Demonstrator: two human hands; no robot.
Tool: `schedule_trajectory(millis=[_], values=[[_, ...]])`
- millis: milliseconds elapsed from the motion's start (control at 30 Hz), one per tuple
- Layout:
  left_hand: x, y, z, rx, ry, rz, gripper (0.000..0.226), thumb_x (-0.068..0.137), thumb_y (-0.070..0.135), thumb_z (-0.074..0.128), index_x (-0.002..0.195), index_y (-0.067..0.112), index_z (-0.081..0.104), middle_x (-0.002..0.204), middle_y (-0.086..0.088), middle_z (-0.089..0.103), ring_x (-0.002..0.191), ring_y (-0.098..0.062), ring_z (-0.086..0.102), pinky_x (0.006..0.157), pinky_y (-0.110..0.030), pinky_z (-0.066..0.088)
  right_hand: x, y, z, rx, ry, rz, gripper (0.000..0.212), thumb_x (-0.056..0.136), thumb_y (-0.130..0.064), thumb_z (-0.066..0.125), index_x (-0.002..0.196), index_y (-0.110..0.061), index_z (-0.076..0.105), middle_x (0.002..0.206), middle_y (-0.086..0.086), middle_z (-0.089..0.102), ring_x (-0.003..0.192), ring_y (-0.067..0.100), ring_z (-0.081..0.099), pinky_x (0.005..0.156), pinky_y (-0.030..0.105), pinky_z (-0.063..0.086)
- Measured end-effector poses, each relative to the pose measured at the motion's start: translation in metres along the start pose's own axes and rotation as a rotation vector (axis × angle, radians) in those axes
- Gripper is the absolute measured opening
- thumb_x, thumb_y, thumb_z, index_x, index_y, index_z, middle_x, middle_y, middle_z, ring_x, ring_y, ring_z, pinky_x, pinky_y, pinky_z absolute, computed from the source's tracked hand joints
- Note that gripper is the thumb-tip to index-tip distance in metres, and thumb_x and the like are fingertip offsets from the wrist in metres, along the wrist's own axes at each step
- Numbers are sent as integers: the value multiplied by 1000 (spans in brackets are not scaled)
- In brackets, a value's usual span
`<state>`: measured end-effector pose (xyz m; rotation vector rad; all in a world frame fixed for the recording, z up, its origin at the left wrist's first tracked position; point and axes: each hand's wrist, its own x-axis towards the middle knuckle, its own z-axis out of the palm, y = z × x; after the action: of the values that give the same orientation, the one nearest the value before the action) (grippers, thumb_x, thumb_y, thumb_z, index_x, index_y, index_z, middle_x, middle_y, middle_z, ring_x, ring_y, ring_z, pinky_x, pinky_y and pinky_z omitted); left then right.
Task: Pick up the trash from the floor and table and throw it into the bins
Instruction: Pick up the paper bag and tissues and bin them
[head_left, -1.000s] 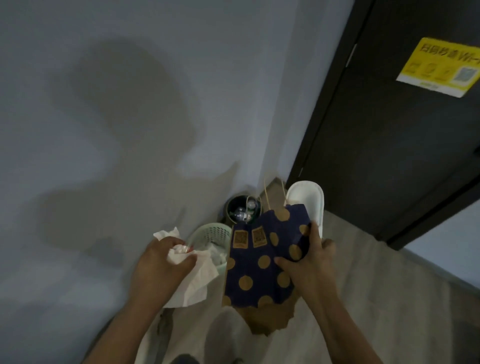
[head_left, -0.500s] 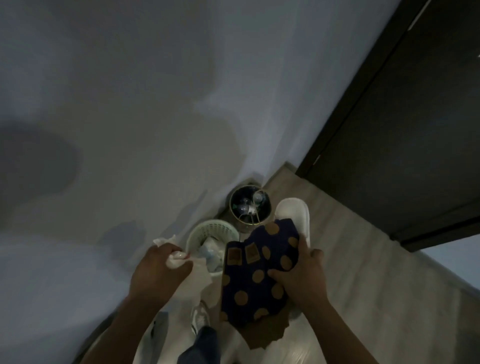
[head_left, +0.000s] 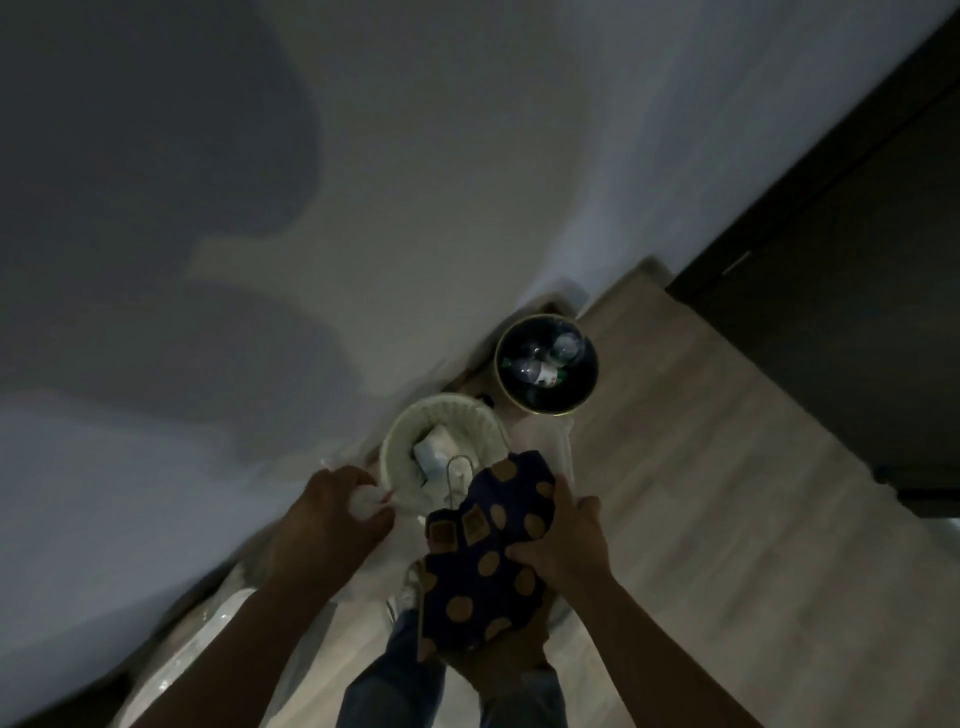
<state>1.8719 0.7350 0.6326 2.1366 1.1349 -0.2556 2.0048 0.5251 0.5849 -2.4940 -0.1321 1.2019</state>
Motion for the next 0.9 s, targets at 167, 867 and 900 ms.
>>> schedule_trajectory(millis=[167, 867, 900], values=[[37, -22, 57, 10, -34, -76, 30, 78, 33, 74, 101, 19, 64, 95, 4, 54, 75, -12, 51, 61, -24, 39, 76, 13, 39, -24, -183, 62, 117, 63, -33, 86, 152, -24, 11, 137, 10, 22, 126, 33, 41, 97, 39, 47], [153, -140, 180, 66, -44, -153, 22, 74, 32, 74, 92, 22, 67, 86, -3, 65, 70, -19, 62, 62, -31, 52, 278, 13, 170, -442, -202, -114, 93, 86, -40, 66, 154, -24, 4, 159, 15, 2, 145, 38, 12, 111, 50, 32], [155, -141, 182, 76, -44, -138, 22, 74, 31, 74, 91, 21, 66, 86, -4, 65, 70, -20, 62, 61, -30, 50, 277, 16, 170, -437, -172, -150, 87, 86, -34, 66, 153, -21, 11, 155, 16, 14, 140, 37, 23, 107, 47, 38]])
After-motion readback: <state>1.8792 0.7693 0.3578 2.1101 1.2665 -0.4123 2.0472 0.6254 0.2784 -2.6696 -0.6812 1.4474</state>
